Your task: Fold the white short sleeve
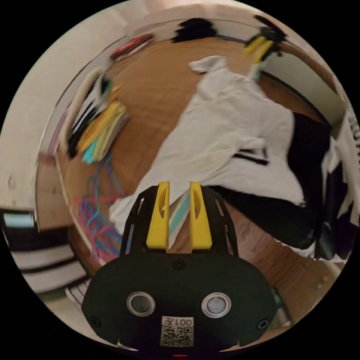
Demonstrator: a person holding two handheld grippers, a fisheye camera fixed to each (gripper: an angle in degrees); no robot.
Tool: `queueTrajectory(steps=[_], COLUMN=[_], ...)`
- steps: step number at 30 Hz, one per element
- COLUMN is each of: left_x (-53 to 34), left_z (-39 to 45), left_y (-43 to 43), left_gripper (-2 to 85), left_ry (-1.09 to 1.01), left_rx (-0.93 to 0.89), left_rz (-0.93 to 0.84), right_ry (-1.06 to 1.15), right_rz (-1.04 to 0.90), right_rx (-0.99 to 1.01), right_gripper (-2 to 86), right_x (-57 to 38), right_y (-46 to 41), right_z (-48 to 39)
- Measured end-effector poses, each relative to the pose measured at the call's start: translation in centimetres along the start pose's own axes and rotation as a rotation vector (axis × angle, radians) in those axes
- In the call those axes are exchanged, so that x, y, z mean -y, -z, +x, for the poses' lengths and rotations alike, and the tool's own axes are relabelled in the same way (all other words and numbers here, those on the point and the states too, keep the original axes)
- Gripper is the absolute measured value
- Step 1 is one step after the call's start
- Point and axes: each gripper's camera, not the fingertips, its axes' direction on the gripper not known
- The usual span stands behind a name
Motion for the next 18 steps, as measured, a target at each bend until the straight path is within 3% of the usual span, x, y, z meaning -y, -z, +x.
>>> queueTrajectory(steps=[3,7,13,18], left_x=[4.7,8.9,10.5,10.3], left_z=[5.7,10.3,10.1,9.5], left_y=[-1.6,-5.6,-8.8,-9.8], left_gripper=[9.6,10.9,5.0,-0.2], left_ry=[-0.205,-0.302,-0.086,0.041], left_rx=[-0.111,0.009,0.035,-0.069], left_rz=[0.058,-0.043,-0.087,-0.093], right_ry=[0.055,0.027,-0.058,-0.114], right_rz=[-0.046,-0.157,-0.103,0.006], right_rx=[0.069,0.003,0.012,-0.123], right_gripper=[11.5,11.7,4.3,2.0], right_x=[0.2,0.7,0.6,-0.1], right_y=[-3.6,-8.8,-10.4,-7.8], right_z=[-2.5,-3.6,-3.5,-4.1])
